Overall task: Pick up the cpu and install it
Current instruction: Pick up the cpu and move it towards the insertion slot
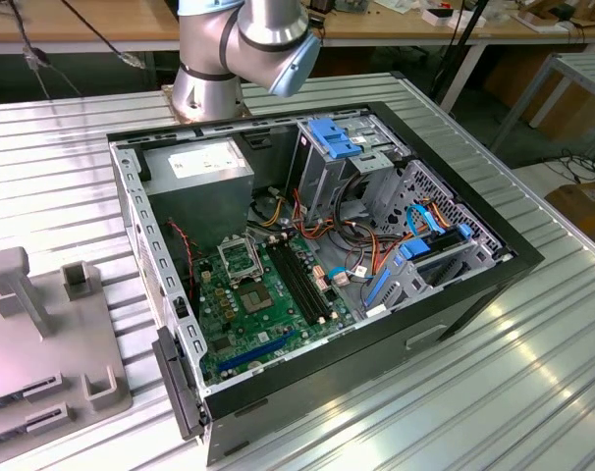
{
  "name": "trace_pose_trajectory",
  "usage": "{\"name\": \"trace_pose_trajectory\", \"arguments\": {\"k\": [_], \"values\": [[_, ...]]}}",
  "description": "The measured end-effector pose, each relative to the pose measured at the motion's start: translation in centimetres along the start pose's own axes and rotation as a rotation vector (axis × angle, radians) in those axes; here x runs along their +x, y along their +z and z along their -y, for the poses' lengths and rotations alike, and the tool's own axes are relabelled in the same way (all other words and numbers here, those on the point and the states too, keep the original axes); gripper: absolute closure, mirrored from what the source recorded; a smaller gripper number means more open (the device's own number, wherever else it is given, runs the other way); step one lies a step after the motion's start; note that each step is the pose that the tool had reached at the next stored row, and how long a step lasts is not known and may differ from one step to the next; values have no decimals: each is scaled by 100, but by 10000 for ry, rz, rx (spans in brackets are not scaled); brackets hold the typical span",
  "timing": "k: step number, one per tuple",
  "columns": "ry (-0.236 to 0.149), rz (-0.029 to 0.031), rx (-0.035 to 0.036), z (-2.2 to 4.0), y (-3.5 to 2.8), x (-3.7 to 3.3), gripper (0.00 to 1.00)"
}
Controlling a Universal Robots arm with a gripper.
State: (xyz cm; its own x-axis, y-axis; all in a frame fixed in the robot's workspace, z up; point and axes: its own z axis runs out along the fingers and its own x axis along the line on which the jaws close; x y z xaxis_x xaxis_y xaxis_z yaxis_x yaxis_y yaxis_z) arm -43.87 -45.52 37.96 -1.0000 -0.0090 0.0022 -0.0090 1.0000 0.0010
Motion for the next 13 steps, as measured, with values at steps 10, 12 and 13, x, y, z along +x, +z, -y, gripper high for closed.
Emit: {"name": "trace_pose_trajectory", "arguments": {"k": [10, 12, 13], "values": [[0, 0, 0, 3, -1, -315, 53], [-1, -1, 0, 3, -1, -338, 53], [0, -1, 1, 3, -1, -350, 53]]}}
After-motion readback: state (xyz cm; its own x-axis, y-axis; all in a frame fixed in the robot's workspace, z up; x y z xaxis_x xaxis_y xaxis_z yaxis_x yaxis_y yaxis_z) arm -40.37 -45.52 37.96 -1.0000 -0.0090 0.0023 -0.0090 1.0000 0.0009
